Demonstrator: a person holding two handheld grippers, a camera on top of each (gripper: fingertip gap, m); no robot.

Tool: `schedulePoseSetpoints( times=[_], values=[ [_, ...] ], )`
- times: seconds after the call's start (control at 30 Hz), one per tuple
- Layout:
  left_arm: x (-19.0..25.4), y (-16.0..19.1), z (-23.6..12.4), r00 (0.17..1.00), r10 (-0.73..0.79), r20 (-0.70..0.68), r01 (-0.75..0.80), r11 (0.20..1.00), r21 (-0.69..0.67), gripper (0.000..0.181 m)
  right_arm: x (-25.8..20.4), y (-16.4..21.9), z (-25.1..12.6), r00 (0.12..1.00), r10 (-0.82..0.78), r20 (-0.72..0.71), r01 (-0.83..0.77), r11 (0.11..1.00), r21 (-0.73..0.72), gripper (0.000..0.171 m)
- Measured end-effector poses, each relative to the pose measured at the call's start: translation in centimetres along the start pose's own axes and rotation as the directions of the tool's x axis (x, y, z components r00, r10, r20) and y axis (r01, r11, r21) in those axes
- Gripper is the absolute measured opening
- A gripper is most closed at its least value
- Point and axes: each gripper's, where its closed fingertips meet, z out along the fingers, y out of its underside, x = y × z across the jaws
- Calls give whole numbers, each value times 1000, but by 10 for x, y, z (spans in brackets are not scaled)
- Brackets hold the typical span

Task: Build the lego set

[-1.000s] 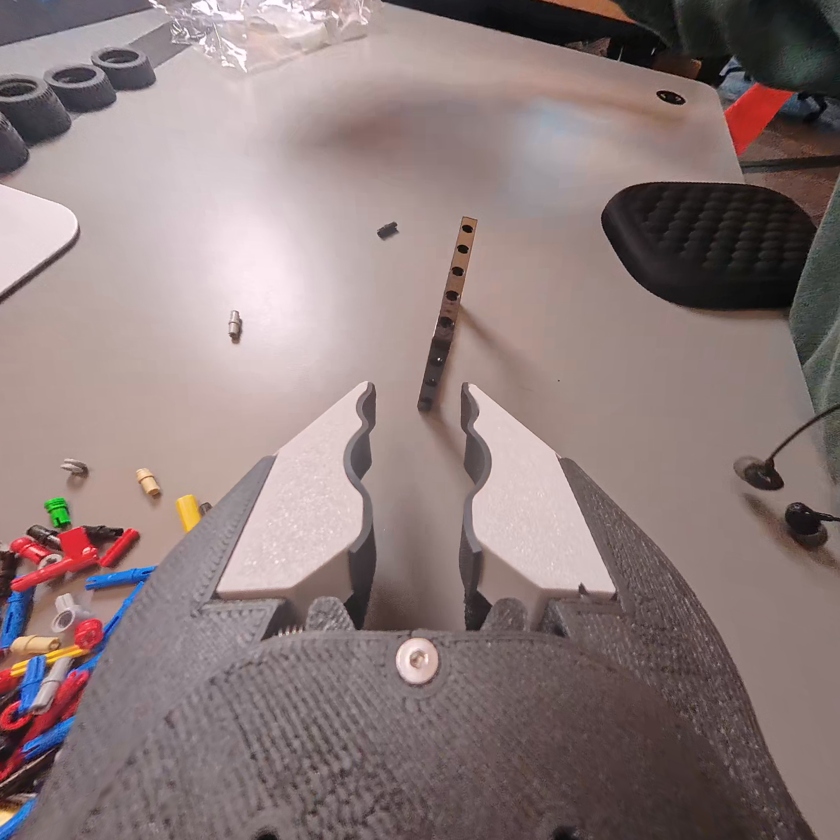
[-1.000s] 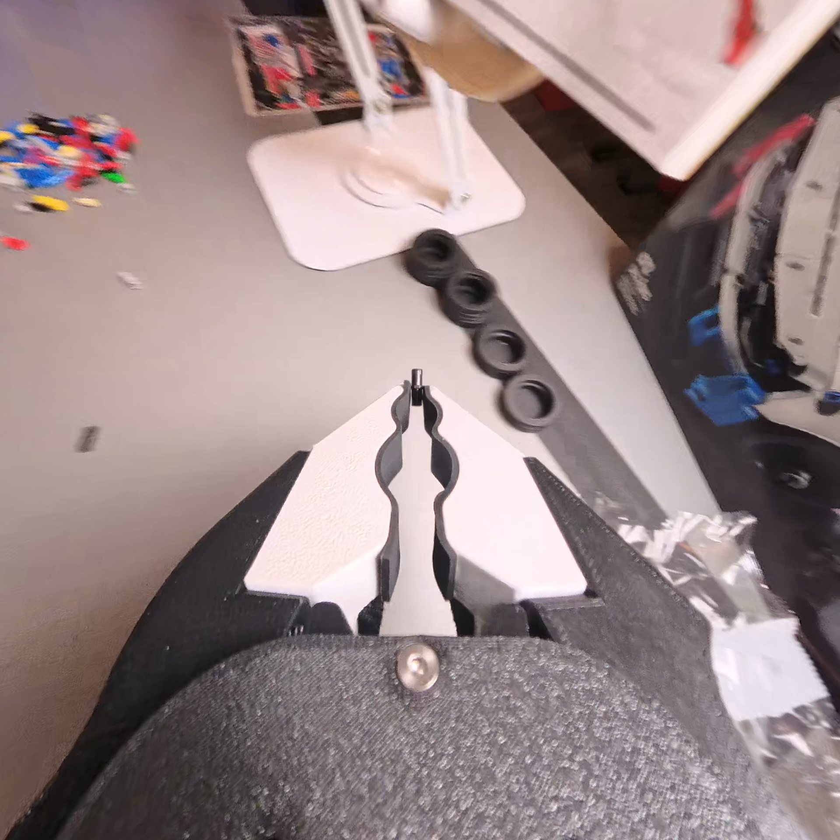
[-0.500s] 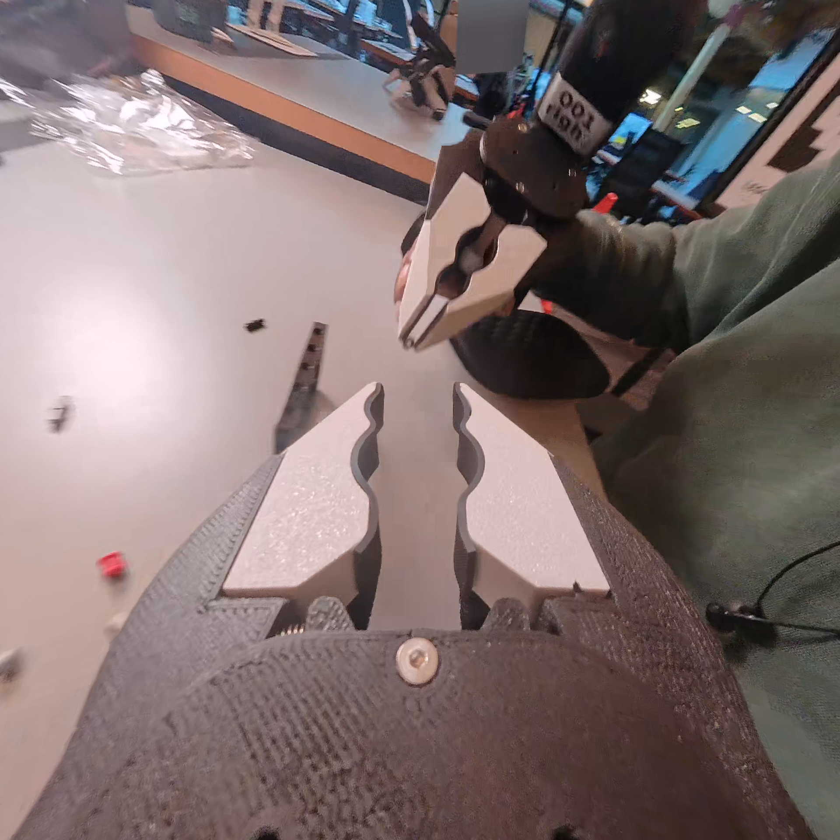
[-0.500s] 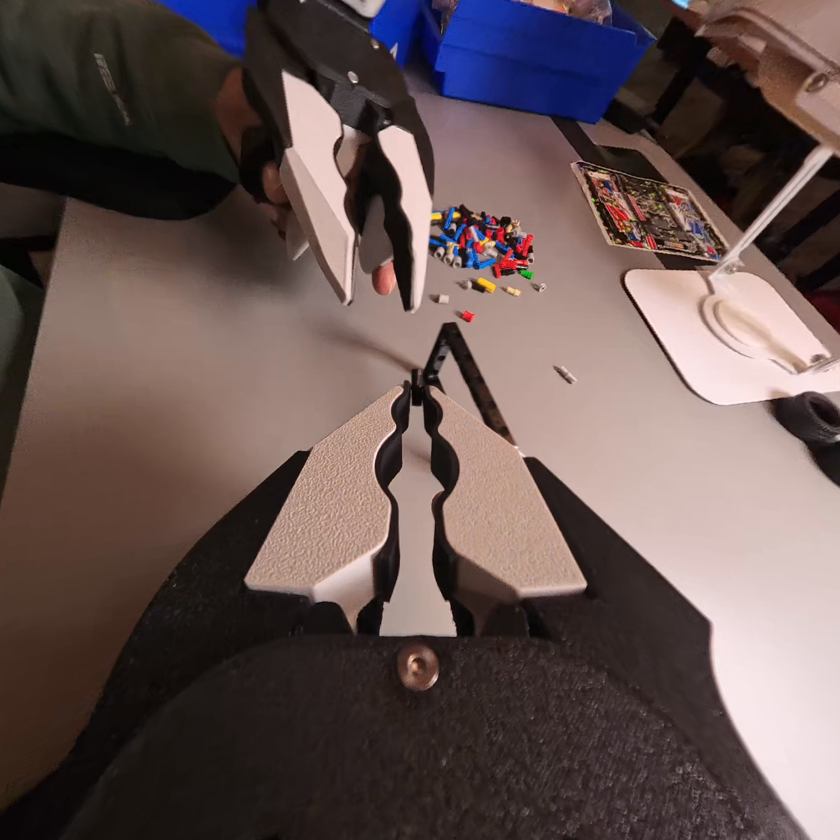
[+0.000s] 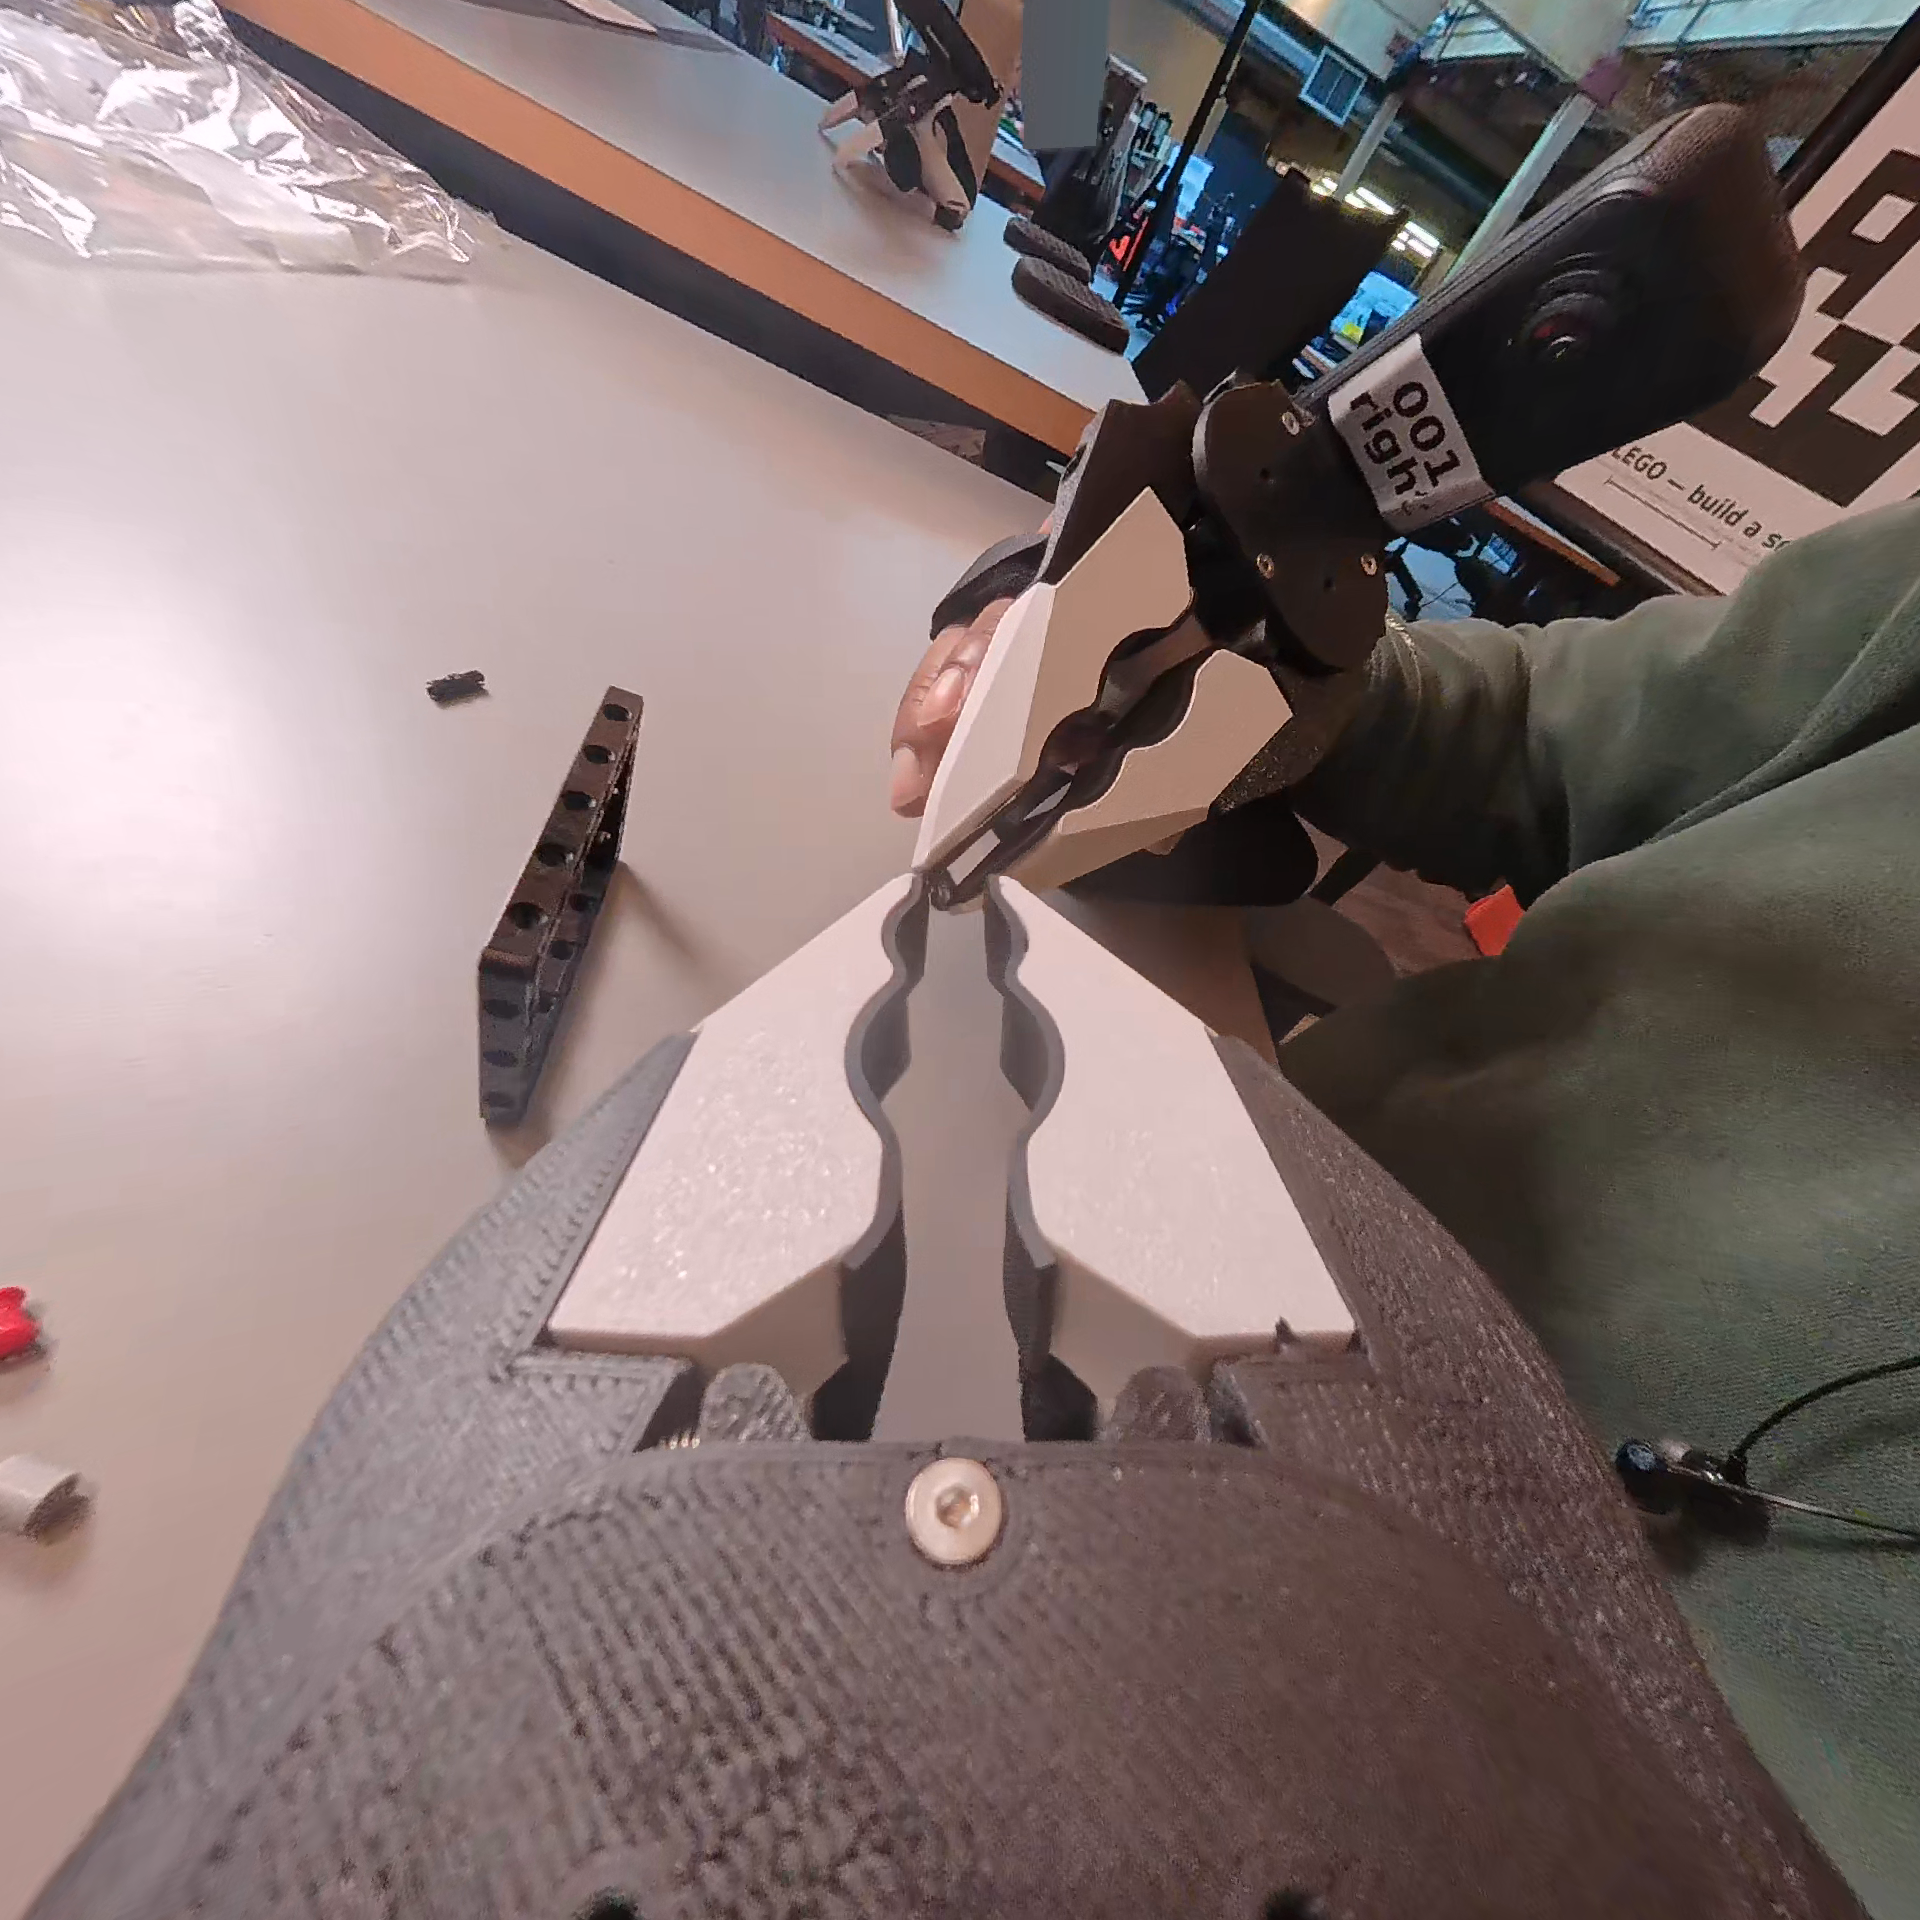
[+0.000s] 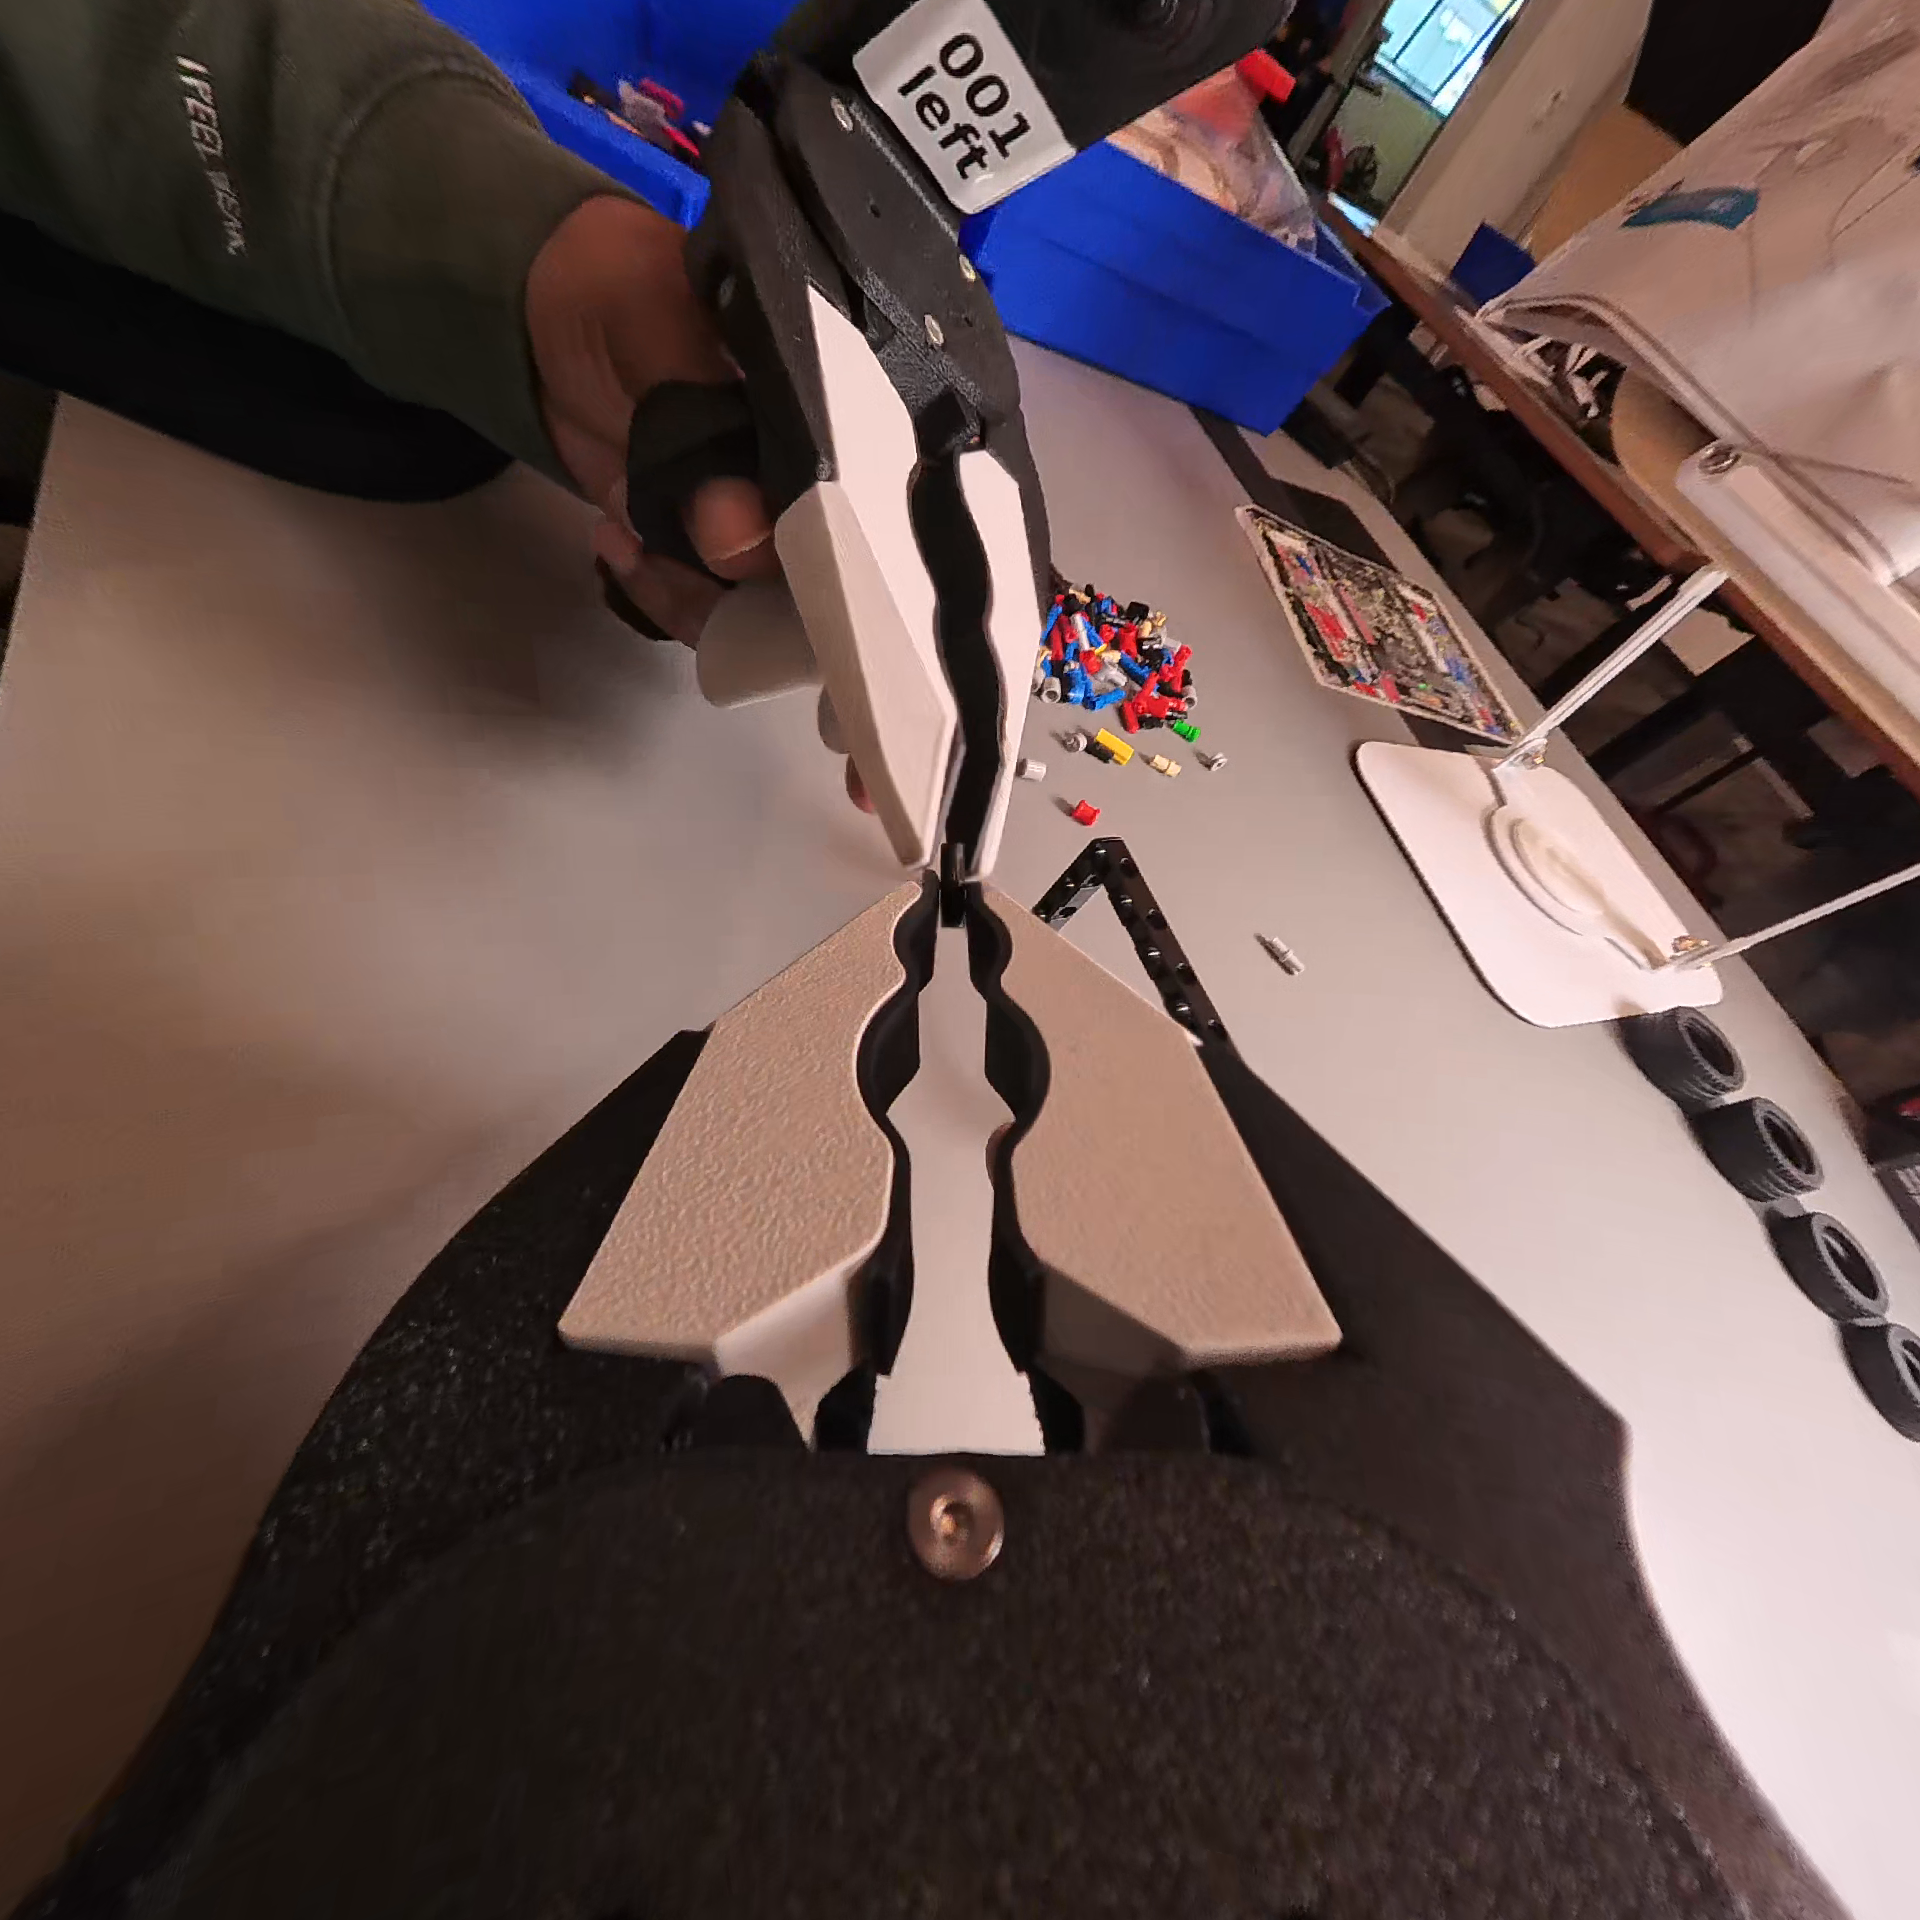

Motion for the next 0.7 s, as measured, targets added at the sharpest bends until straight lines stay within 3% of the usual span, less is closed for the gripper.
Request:
schedulePoseSetpoints(
  times=[0.4, 0.7],
  values=[
    [4, 8, 4, 999, -11, -37, 10, 999, -39, 6, -5, 2, -4, 998, -63, 10, 63, 998, 7, 2],
    [19, 1, 1, 972, -132, -193, 134, 991, -5, 1, -9, -11, -14, 998, -46, 42, 40, 992, 119, 2]
  ],
)
